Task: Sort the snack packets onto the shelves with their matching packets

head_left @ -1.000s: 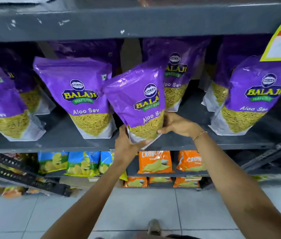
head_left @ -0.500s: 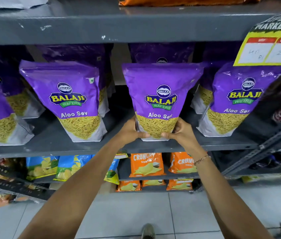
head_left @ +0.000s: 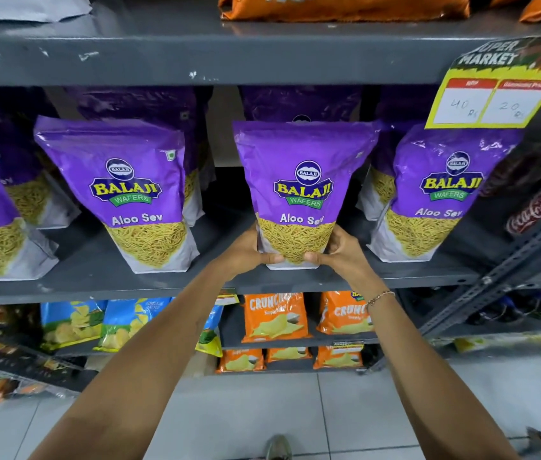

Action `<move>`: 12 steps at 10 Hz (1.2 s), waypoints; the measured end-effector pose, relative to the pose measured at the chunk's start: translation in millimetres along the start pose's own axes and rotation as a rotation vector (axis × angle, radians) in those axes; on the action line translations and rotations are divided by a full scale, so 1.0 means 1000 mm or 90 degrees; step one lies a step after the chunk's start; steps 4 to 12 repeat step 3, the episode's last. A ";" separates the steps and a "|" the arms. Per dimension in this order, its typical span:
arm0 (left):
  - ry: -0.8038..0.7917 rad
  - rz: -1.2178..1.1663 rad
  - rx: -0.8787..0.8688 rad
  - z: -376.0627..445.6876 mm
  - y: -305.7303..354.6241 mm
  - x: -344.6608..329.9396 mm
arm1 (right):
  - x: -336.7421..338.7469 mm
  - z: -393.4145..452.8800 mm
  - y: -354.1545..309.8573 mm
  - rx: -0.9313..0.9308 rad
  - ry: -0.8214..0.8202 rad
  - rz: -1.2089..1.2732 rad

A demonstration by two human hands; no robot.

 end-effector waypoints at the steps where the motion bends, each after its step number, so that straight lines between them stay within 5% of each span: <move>1: -0.016 -0.010 -0.003 0.000 0.001 -0.003 | -0.002 -0.001 0.003 0.004 -0.003 0.000; 12: 0.024 0.056 0.001 -0.018 0.002 -0.001 | -0.003 -0.016 -0.007 0.005 0.048 -0.086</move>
Point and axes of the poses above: each hand's wrist, its own z-axis towards the middle knuckle, its own x-axis out of the back of the hand, y = z × x, the point moved 9 cm from there along z, towards the middle knuckle, and after that the axes turned 3 degrees about -y, right-handed, at the moved point
